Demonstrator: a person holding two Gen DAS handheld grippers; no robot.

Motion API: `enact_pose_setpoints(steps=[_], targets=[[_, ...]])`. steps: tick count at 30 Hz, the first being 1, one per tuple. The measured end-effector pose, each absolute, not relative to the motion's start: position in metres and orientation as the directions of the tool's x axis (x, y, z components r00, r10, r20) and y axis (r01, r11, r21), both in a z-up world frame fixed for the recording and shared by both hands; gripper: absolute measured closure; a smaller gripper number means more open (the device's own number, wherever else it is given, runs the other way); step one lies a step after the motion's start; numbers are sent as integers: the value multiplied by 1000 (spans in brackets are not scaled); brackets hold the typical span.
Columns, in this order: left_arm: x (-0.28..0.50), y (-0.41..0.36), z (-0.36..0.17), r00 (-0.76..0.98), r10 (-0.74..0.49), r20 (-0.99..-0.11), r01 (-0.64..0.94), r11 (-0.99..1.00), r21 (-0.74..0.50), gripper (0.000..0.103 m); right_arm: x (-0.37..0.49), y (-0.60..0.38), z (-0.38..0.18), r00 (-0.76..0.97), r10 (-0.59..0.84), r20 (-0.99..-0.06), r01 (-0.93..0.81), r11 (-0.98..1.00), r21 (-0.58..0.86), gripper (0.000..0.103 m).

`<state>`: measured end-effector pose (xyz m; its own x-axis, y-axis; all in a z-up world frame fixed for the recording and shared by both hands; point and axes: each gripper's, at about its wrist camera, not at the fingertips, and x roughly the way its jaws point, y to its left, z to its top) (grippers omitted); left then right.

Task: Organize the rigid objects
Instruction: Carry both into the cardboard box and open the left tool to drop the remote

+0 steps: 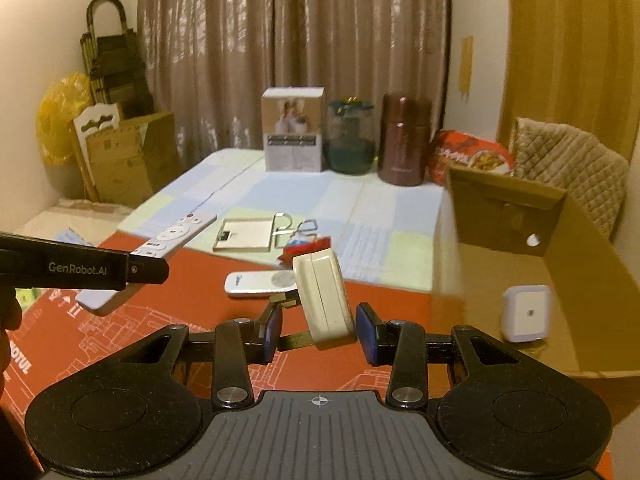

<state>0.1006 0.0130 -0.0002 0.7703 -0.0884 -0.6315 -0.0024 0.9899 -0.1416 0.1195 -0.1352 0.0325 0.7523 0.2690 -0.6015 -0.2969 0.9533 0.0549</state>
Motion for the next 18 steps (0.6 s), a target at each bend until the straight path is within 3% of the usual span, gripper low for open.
enact_pose_setpoints(steps=[18], targets=[[72,-56,50,800,-178,-573,117,983,-142,70,88,-215,90,832,148,-536,-125,989,78,66]])
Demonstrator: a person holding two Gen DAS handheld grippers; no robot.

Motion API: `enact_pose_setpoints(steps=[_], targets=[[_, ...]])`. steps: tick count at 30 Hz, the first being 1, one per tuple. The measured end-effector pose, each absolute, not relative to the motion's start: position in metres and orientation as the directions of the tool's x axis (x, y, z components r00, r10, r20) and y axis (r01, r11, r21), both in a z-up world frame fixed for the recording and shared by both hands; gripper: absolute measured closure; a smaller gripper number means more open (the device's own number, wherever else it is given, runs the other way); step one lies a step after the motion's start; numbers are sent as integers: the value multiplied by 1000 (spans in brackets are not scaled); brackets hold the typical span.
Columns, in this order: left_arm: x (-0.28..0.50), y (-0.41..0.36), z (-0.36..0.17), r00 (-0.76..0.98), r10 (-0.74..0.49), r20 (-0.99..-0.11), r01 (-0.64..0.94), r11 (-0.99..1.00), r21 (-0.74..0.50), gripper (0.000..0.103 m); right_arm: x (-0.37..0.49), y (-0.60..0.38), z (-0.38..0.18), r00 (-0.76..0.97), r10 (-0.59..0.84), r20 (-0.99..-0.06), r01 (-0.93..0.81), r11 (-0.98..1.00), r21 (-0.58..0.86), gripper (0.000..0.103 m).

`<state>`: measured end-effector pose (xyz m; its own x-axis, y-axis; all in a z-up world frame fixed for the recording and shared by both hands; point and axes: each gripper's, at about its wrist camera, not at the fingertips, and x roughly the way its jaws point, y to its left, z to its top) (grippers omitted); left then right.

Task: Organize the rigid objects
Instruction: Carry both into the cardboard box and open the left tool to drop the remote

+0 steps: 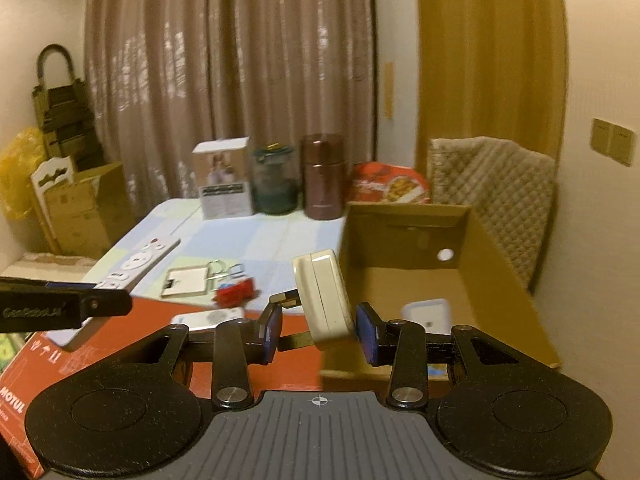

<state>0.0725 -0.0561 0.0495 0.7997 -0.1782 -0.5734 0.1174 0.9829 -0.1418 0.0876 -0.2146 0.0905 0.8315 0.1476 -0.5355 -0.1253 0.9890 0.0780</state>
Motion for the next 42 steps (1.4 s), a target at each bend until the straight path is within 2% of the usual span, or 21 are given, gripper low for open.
enact_pose_setpoints(steps=[10,20,29,42], targets=[[85,-110,62,786,-259,-561,220,966,-138,70,89,-280,108,851,55,-522,-14,996,83,66],[115,-169,59,737,-347,-580,321,935,-152,70,103,-330,107,834,-8,-552,46,997,56,66],[142,-206,39,700,-354,-620,357,926,-126,70,123,-349,87,809,-1,-588,51,996,69,66],[169,-221,23,680,-342,-649,361,926,-109,70,138,-358,72,790,1,-613,59,995,77,66]])
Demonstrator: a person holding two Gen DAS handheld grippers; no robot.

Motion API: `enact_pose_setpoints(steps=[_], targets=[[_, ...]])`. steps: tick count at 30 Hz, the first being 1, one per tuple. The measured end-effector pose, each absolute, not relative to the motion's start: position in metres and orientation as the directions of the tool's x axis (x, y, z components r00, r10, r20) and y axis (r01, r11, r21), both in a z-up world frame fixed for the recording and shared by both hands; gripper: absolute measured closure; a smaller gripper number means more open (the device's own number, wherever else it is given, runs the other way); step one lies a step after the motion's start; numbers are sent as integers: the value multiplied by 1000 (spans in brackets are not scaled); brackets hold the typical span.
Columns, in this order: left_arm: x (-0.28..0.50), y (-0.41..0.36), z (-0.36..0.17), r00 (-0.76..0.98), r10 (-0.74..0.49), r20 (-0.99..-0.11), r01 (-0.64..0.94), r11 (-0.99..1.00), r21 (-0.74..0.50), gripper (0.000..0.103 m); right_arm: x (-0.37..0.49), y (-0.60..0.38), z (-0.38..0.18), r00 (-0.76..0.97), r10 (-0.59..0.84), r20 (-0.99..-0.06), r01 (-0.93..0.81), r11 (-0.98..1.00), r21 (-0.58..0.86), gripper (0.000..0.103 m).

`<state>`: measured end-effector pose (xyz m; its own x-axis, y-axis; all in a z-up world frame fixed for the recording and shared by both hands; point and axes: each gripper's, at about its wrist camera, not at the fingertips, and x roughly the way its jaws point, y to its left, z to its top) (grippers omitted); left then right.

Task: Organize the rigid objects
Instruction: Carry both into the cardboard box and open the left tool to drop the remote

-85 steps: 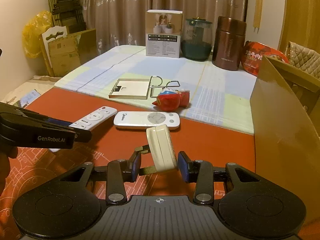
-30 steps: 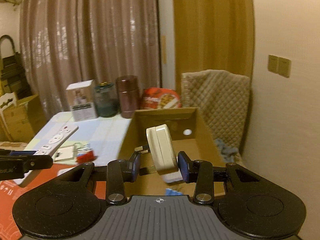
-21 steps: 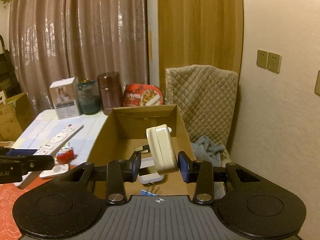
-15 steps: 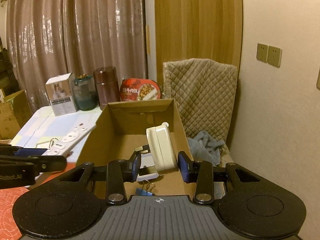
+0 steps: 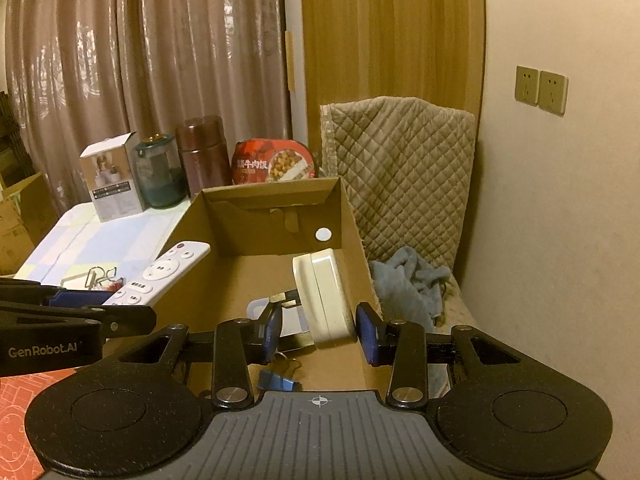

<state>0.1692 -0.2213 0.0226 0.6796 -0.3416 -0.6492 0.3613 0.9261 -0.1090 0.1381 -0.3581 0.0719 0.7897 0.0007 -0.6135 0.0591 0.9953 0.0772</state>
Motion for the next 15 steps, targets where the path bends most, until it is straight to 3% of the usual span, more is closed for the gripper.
enact_pose_setpoints(steps=[15], targets=[[177,-222,17,688,-321,-651,351,932,-90,69,141,-361,68,784,0,-620,65,994,83,66]])
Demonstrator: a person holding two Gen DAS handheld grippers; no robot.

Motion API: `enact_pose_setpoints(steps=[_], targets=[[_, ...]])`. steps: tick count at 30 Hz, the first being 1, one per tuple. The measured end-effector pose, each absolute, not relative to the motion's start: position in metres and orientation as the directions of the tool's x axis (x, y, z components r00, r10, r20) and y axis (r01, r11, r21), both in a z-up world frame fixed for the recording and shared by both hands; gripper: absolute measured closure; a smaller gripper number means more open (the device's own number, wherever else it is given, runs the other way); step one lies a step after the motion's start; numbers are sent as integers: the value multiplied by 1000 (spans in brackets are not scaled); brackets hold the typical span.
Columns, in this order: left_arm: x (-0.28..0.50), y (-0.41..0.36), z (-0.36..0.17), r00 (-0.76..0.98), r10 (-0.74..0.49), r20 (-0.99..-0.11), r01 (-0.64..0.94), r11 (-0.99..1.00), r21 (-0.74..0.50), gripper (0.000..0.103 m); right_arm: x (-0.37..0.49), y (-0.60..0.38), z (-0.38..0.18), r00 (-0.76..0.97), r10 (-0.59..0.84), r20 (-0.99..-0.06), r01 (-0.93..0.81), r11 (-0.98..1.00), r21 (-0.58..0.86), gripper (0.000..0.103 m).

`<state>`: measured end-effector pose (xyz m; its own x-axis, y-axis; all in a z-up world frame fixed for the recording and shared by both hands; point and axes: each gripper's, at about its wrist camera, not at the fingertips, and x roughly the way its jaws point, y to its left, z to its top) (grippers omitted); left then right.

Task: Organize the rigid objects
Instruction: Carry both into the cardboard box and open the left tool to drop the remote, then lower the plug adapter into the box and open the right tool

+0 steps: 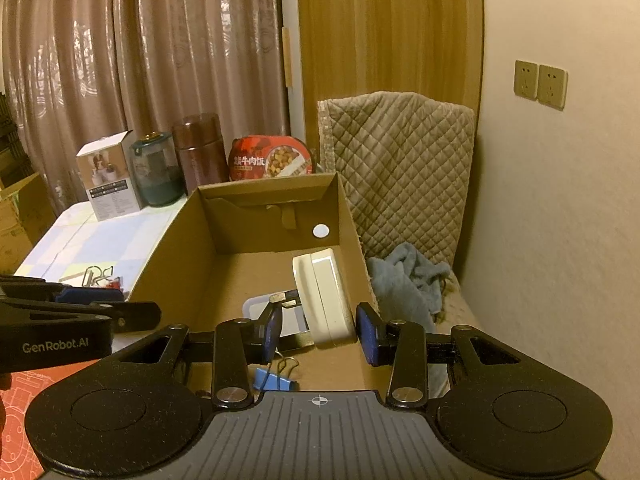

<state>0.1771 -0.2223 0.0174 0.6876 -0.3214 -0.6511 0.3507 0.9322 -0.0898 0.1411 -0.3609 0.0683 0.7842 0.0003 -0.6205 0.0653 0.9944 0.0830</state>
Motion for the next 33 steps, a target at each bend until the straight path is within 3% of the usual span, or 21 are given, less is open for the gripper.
enact_pose_setpoints(steps=[12,33], targets=[[173,-189,18,707,-276,-651,270,956,-113,69,142,-357,66,776,27,-630,55,992,111,66],[170,-181,17,702,-279,-655,262,957,-126,69,155,-349,56,737,57,-673,46,990,134,66]])
